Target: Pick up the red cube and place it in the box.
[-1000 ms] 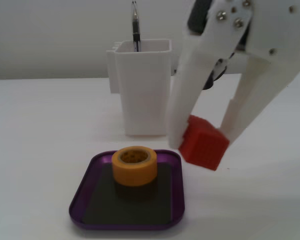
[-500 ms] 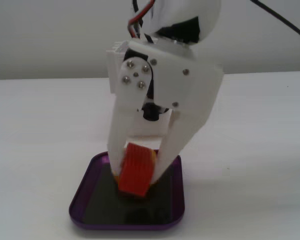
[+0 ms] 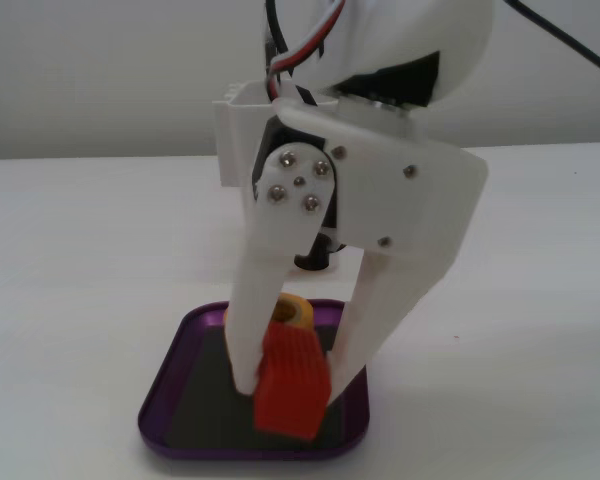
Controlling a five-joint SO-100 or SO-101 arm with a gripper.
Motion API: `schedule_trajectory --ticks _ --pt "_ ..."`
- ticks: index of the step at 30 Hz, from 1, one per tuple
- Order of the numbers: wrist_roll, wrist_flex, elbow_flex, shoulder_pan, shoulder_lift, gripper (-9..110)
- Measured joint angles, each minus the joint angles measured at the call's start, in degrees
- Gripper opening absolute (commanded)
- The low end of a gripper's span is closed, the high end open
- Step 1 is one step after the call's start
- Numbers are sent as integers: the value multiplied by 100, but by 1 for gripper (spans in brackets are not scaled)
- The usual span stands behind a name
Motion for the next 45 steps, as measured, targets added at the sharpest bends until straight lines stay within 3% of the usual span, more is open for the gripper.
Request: schedule_trajectory --ticks 9,18,27,36,45 --pt "0 0 0 -26 0 0" --pt "0 334 -18 -62 0 13" --pt "-9 659 -123 -9 0 18" --pt "-114 2048 -1125 9 633 21" --pt "-422 3586 -1063 -44 1626 20"
